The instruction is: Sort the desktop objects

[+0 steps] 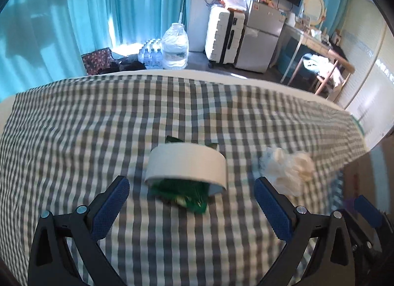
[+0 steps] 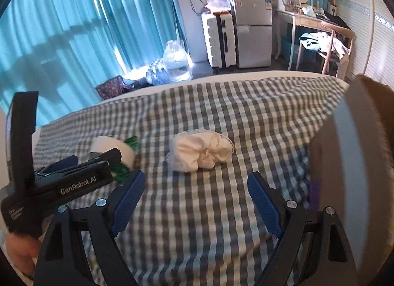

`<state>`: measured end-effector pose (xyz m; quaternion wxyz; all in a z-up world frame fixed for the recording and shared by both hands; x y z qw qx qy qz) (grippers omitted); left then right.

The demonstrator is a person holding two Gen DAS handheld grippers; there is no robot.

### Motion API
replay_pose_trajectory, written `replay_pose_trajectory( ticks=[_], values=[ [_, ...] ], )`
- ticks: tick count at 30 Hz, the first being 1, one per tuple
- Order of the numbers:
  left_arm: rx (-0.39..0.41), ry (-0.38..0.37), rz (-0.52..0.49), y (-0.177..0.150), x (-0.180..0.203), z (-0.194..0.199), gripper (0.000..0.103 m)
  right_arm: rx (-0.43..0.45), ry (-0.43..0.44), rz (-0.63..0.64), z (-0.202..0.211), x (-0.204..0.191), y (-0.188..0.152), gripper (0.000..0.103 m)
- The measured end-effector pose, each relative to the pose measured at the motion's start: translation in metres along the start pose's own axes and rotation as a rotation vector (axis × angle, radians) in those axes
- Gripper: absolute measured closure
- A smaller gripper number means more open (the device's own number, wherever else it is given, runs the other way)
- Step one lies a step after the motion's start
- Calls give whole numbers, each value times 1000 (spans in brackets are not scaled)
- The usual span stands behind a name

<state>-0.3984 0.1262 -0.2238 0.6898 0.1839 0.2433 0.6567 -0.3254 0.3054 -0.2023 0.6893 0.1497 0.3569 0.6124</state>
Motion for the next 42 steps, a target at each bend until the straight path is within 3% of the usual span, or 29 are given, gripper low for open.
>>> replay_pose_trajectory(
  ticks=[5, 6, 7, 9, 14, 20, 25, 27, 28, 30, 32, 34, 37, 39, 42],
  values=[
    [-25, 2, -2, -2, 2, -33, 1, -55, -12, -12, -57, 16, 7, 18],
    [-24, -10, -1, -4, 2, -37, 12, -75, -6, -23, -65, 18, 7, 24],
    [-24, -23, -8, -5, 1, -40, 20, -100, 10, -30, -75, 20, 7, 52],
    [-26, -41, -32, -8, 0, -42, 20, -153, 17, -38, -89, 22, 4, 82],
    [8, -41, -73, -12, -13, -22, 20, -159, 28, -33, -82, 21, -4, 93],
    [-44, -48, -69, -19, -30, 10, 20, -166, 65, -53, -41, 16, -25, 95],
    [-192, -63, -58, -40, -46, 33, 20, -172, 82, -52, 0, 6, -41, 95],
    [-139, -107, 13, -46, -60, 56, 20, -149, 93, -40, 22, -1, -45, 95],
    [-69, -131, 69, -46, -70, 76, 20, -136, 101, -38, 29, -4, -45, 95],
    [25, -98, 91, -47, -84, 102, 20, -102, 113, -40, 51, -10, -46, 95],
    [191, -56, 97, -48, -97, 144, 20, -79, 118, -23, 68, -16, -47, 95],
    [292, -92, 115, -51, -103, 177, 20, -40, 109, -1, 86, -23, -46, 95],
    [330, -98, 117, -54, -111, 205, 19, -22, 124, 17, 109, -36, -50, 95],
    [306, -86, 112, -58, -114, 215, 19, -12, 136, 29, 121, -47, -52, 95],
    [361, -75, 58, -57, -108, 235, 19, -4, 155, 51, 133, -63, -55, 95]
  ],
)
Point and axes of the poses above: each gripper's, at about its wrist camera, not at the fingertips, and z roughly against the way its jaws point, x to its right, y to its top, the point moved 7 cm from there along -z, roughly the way its jaws point, and after that the axes turned 12 degrees about y, right-handed, at the moved point
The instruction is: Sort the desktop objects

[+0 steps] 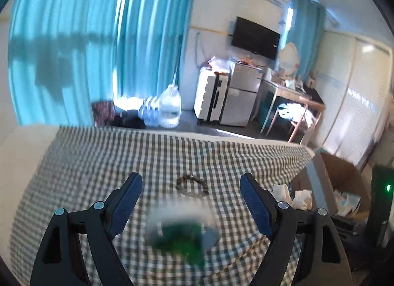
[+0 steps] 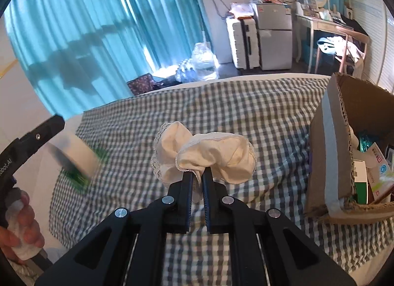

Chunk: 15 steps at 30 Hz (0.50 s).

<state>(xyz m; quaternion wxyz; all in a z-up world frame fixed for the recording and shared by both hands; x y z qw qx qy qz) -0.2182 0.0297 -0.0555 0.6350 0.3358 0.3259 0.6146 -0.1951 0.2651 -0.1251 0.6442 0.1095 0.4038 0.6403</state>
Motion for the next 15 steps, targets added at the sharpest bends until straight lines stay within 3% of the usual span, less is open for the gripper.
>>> replay_pose_trajectory(
  ticks=[5, 9, 15],
  values=[
    [-94, -37, 10, -6, 4, 0, 19, -5, 22, 17, 7, -22, -4, 95],
    [-167, -10, -3, -29, -1, -9, 16, -15, 25, 19, 13, -26, -12, 95],
    [-351, 20, 10, -107, -14, -35, 13, -51, 29, -10, 3, -18, -33, 95]
  ],
)
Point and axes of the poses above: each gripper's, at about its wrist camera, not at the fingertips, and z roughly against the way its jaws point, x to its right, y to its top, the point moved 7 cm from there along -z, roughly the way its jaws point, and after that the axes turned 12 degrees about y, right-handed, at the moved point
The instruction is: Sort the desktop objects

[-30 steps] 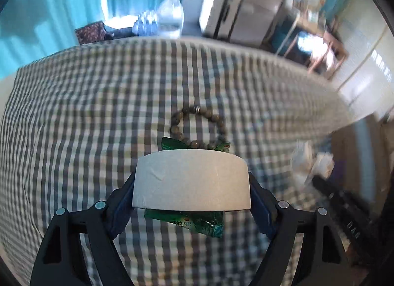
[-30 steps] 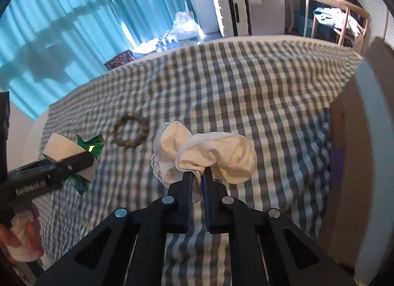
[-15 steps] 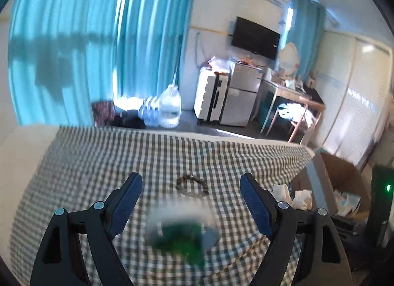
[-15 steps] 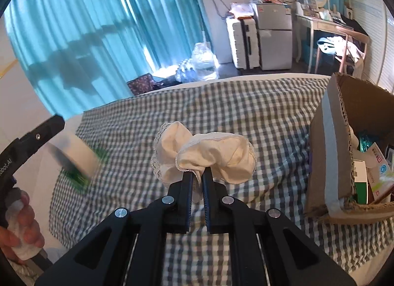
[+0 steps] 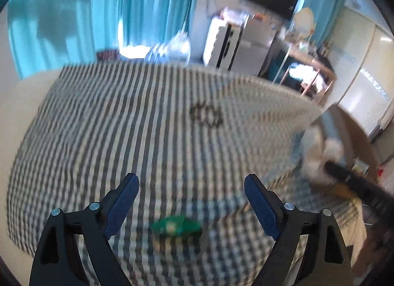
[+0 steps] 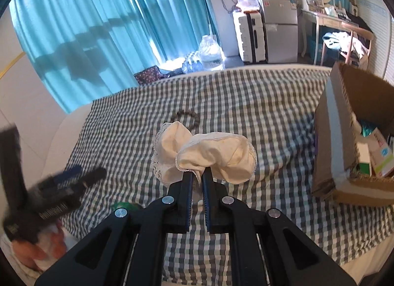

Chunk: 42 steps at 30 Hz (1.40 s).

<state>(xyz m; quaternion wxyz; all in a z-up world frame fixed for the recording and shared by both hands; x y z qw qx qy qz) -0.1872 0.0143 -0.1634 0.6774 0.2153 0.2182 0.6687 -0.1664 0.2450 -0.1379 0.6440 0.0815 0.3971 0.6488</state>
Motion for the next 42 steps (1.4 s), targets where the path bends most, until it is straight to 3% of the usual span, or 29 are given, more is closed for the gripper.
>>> replay_pose_trajectory(
  ticks=[6, 10, 13, 15, 23, 25, 27, 28, 31, 32, 36, 42],
  values=[
    [-100, 41, -25, -57, 2, -30, 13, -42, 1, -15, -19, 10, -10, 95],
    [-115, 25, -25, -70, 9, -44, 17, -53, -1, -18, -25, 15, -11, 95],
    [-122, 50, -50, -74, 15, -55, 43, -66, -7, -15, -29, 16, -15, 95],
    [-129, 47, -52, -74, 15, -61, 75, -74, -10, -16, -32, 18, -16, 95],
    [-162, 15, -35, -73, 9, -70, 76, -87, -11, -14, -36, 17, -20, 95],
    [-165, 10, -25, -73, 8, -70, 69, -90, -10, -12, -37, 17, -20, 95],
    [-158, 5, -13, -71, 8, -70, 47, -95, -12, -11, -39, 17, -22, 95],
    [-149, 10, -8, -70, 8, -71, 46, -97, -12, -11, -39, 17, -24, 95],
    [-141, 12, -11, -66, 10, -76, 52, -105, -15, -14, -41, 18, -25, 95],
    [-145, 10, -13, -66, 11, -77, 68, -107, -17, -15, -41, 19, -26, 95],
    [-130, 8, -32, -62, 13, -78, 71, -106, -18, -27, -42, 22, -28, 95],
    [-50, -15, -14, -39, 14, -44, 72, -97, -16, -22, -39, 20, -24, 95]
  ],
)
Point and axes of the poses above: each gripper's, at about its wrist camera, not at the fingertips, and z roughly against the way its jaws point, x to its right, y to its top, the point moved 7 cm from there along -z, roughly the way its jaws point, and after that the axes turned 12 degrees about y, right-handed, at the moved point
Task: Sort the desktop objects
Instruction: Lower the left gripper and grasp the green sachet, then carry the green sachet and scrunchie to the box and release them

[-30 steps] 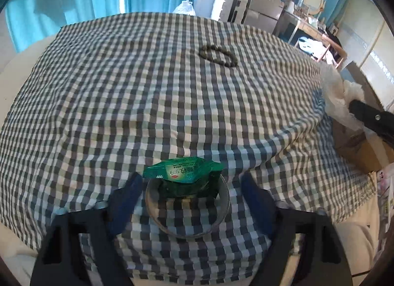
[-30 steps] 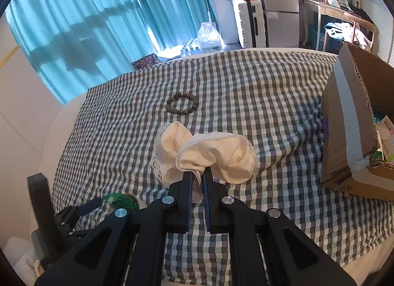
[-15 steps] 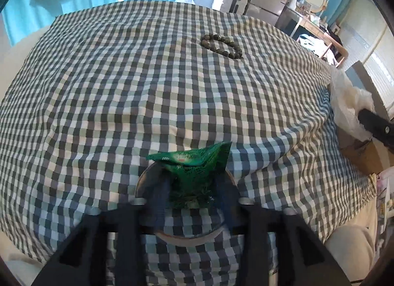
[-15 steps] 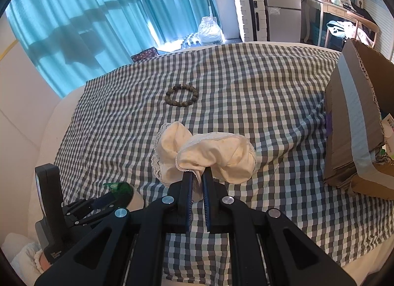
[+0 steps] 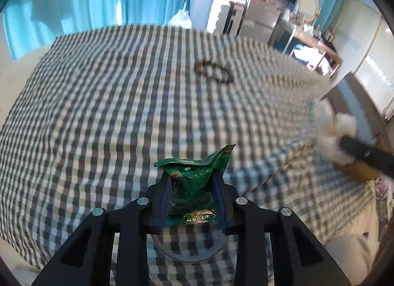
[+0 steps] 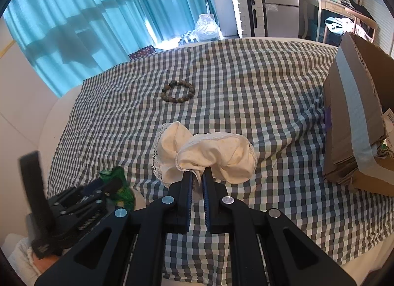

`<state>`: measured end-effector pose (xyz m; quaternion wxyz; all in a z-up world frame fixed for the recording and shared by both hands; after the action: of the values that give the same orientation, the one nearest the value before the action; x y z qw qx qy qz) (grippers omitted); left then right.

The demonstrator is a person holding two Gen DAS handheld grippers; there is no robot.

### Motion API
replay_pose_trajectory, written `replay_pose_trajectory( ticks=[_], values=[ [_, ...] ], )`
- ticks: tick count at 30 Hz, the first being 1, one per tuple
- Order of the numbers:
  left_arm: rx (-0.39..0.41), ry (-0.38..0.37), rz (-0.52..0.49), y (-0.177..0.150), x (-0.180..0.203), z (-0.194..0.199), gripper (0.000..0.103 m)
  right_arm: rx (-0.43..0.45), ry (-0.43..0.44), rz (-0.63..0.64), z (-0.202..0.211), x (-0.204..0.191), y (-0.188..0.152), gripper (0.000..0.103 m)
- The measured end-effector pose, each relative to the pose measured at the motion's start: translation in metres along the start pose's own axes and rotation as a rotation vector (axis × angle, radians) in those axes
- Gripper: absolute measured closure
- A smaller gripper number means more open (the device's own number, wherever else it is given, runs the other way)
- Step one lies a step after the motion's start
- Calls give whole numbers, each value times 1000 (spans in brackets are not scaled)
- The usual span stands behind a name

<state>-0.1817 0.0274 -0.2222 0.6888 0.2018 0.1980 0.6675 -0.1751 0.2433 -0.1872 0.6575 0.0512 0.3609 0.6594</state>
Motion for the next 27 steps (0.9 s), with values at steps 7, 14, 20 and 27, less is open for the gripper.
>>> replay_pose_trajectory(
  ticks=[7, 14, 20, 27],
  values=[
    [84, 5, -4, 29, 7, 47, 72, 51, 17, 41, 24, -18, 12, 95],
    [167, 24, -31, 58, 19, 106, 72, 122, 38, 80, 62, -43, 24, 95],
    [245, 55, -53, 80, 27, 161, 72, 210, 46, 121, 111, -67, 35, 95],
    [339, 35, -76, 102, 55, 218, 71, 309, 31, 148, 169, -78, 45, 95]
  ],
)
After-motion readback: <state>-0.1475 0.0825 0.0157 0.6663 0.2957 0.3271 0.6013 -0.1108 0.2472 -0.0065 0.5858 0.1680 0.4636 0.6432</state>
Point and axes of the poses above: each gripper's, at about its wrist camera, not at the fingertips, and z roughly against the way its jaws point, x to its right, y to its top, the point moved 7 cm from there along -z, roughly the way its jaws point, and after that the axes turned 12 degrees about y, right-handed, at the moved point
